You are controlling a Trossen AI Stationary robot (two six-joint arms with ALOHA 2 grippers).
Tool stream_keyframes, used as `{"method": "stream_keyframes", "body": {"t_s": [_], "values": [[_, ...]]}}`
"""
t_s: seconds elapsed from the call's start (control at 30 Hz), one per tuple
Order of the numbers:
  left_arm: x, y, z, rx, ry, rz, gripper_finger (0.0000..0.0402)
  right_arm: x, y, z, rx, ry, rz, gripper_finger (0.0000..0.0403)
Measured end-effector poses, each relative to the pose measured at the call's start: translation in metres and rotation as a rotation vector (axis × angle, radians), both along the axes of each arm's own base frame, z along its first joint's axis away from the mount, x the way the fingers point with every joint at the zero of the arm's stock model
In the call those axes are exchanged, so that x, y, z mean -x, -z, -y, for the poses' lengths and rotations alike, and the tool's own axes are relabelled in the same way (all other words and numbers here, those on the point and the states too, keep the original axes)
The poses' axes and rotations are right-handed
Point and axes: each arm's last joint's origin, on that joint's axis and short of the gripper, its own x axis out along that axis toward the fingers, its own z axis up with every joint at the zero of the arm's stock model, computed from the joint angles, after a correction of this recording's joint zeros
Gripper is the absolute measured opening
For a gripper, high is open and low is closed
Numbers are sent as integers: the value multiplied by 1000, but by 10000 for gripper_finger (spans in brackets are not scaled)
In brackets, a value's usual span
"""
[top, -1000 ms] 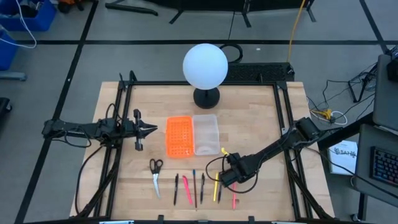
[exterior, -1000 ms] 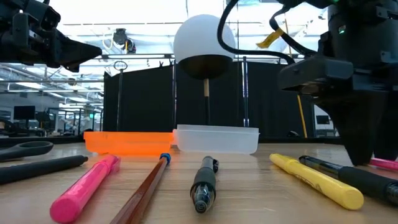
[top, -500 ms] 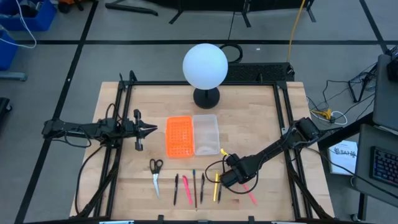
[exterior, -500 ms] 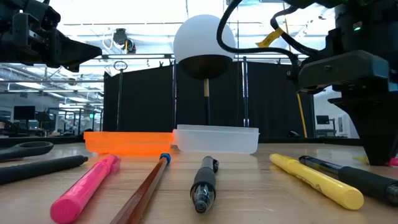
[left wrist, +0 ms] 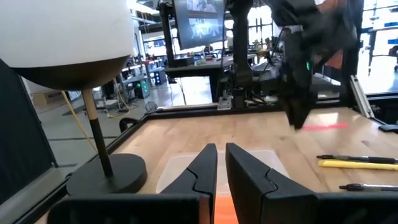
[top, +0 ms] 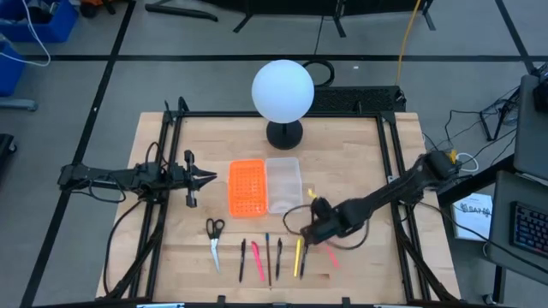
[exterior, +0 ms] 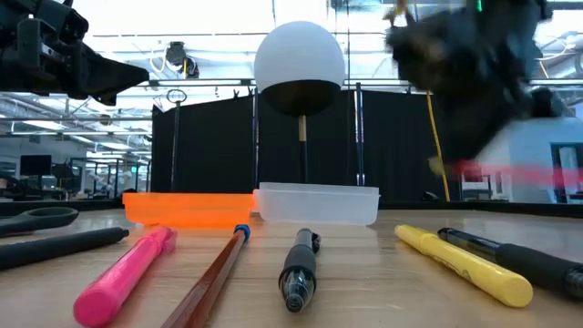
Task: Pick & place school supplies into a supply box
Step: Put the pink pencil into the supply box
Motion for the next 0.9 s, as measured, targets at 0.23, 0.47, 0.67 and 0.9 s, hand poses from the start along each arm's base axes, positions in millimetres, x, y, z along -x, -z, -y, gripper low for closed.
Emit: {"method": "stream_keyframes", "body": {"t_s": [0.23, 0.47, 0.67, 0.9], "values": [[0, 0, 0, 0, 1, -2, 44, -9, -56, 32, -7, 70, 355, 10], [0, 0, 0, 0, 0, 4, 44, -39, -88, 94, 67, 107, 673, 10], [0, 0, 0, 0, 0, 3, 44, -47, -71, 152, 107, 163, 588, 10], [0, -1, 0, -4, -7, 5, 44, -70, -30, 191, 45, 208, 563, 10]]}}
